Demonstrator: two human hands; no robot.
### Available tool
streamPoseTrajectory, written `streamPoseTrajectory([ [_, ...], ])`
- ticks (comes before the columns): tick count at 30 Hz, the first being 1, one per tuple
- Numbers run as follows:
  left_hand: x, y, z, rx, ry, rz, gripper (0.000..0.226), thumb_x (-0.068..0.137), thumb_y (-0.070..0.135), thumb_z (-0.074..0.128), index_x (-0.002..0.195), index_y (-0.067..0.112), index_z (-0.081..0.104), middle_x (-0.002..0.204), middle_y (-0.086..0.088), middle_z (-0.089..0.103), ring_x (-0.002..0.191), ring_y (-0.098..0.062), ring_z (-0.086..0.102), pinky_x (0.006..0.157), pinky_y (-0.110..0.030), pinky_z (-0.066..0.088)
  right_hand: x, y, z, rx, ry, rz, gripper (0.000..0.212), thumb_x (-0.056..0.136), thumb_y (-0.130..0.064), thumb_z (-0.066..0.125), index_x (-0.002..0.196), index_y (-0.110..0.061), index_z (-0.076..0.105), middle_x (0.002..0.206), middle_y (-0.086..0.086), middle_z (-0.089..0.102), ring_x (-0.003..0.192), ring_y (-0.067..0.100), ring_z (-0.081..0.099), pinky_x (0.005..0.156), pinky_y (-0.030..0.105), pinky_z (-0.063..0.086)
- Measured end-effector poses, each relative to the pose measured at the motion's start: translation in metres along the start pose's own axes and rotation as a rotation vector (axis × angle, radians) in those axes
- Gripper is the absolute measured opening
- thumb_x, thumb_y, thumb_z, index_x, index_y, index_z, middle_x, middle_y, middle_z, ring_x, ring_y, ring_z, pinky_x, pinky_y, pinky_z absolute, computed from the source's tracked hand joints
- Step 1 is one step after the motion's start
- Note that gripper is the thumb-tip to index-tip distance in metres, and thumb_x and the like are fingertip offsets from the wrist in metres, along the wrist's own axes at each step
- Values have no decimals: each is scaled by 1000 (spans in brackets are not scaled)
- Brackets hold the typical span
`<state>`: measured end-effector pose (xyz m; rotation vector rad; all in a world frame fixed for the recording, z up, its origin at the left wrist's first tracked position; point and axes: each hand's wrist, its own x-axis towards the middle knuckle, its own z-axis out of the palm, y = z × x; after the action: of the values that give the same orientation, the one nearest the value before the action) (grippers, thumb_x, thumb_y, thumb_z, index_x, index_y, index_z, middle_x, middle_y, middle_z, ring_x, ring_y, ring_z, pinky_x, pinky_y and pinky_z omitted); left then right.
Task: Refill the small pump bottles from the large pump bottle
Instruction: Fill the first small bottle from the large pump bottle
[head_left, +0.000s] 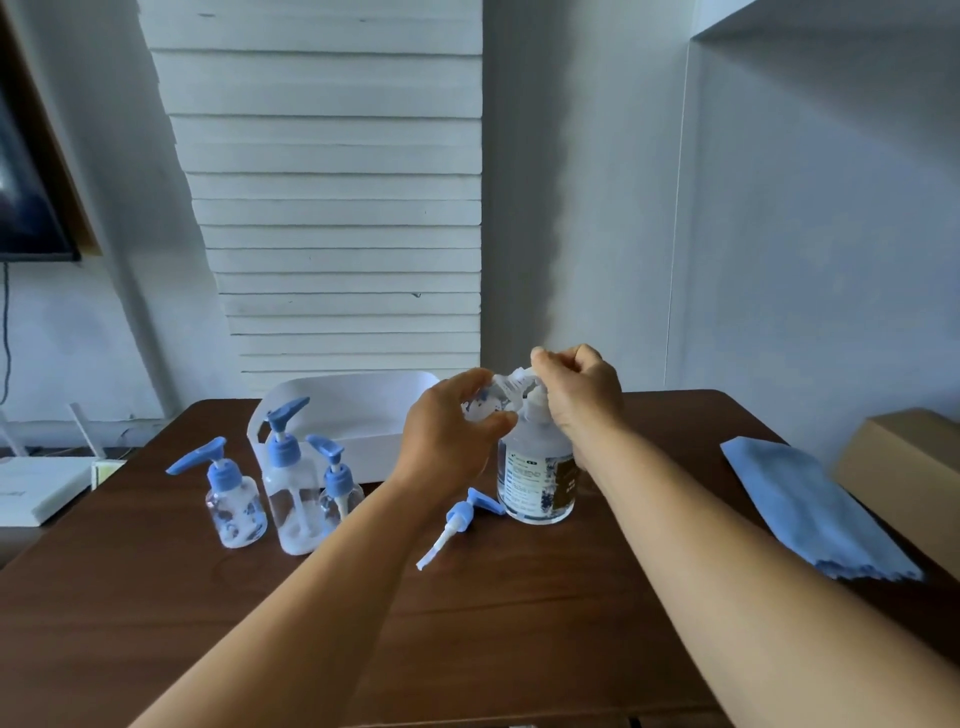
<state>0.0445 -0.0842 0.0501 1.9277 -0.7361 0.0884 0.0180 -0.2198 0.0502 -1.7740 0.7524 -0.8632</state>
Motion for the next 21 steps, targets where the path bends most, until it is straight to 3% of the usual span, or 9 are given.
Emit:
streamPoseTrajectory([
  [5,5,6,-2,22,8,28,21,80,24,70,96,30,59,91,12,59,74,-5,53,60,-5,34,7,-16,-12,-71,-70,6,27,85,-45,55,70,-23,48,82,-1,60,99,26,57,83,39,48],
  [12,2,-1,1,43,19,9,33,81,23,70,113,24,62,99,11,60,84,-6,53,60,-2,34,2,-3,-1,-62,-31,-3,31,81,-48,55,67,-22,46,74,-4,58,97,28,59,92,48,48],
  [15,6,2,-3,58,27,38,33,80,25,70,111,24,62,100,9,61,83,-7,53,63,-7,33,8,-13,-6,-73,-68,0,31,83,-47,54,68,-22,45,79,-1,59,98,28,58,86,43,47],
  [21,4,-1,2,84,13,27,34,80,24,70,114,24,62,103,8,61,84,-7,52,58,-4,33,2,0,-5,-45,-44,-16,31,85,-45,54,68,-21,46,74,-4,57,94,27,60,86,44,47],
])
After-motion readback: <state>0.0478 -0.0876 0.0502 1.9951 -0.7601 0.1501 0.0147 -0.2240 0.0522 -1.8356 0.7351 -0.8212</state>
